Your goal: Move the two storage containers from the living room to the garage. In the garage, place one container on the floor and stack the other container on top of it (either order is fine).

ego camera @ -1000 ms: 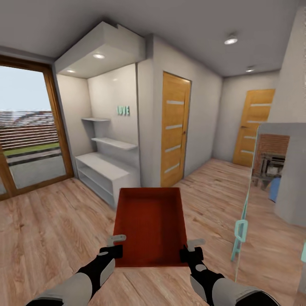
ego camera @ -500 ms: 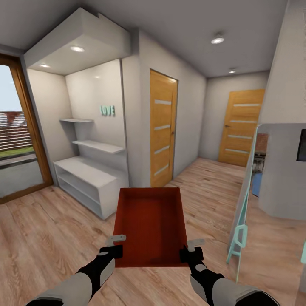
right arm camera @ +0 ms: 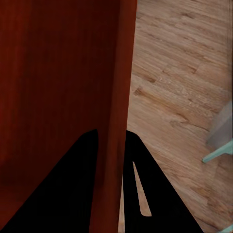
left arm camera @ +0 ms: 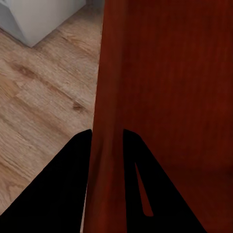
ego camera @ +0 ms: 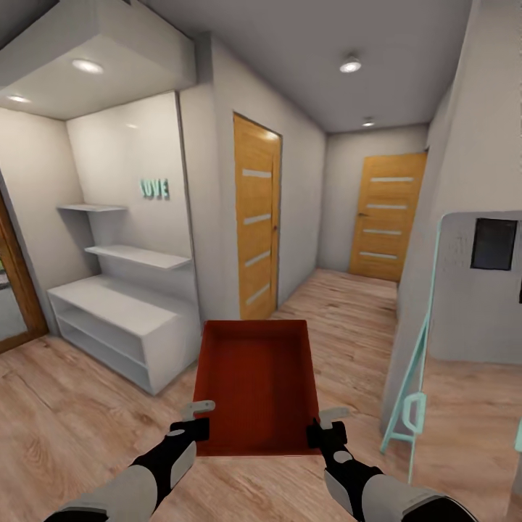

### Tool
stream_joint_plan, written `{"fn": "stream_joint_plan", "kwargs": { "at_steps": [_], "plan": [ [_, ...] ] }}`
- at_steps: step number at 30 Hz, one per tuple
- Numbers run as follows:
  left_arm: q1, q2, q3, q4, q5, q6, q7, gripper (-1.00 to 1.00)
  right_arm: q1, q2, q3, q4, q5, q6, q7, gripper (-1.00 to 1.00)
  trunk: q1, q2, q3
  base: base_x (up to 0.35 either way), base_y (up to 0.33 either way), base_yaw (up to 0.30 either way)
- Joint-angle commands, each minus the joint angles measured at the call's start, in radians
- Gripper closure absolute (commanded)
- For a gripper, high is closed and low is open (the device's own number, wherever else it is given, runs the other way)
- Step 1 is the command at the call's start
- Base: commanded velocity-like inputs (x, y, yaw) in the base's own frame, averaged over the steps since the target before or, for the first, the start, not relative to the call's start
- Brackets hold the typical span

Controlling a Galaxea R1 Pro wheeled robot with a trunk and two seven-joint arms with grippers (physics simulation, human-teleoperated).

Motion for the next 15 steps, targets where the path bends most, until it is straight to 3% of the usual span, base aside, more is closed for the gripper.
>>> {"fn": "stream_joint_plan", "kwargs": {
  "at_steps": [1, 15],
  "plan": [
    [0.000, 0.034, 0.011, 0.001, 0.009, 0.002, 0.027, 1.00, -0.002, 0.001, -0.014, -0.001, -0.008, -0.024, -0.004, 1.00, 0.001, -0.001, -0.002, 0.288, 0.240, -0.231],
    [0.000, 0.034, 0.011, 0.001, 0.009, 0.002, 0.026, 1.00, -0.002, 0.001, -0.014, -0.001, -0.008, -0.024, -0.004, 1.00, 0.001, -0.001, -0.002, 0.267, 0.260, -0.231]
  ]
}}
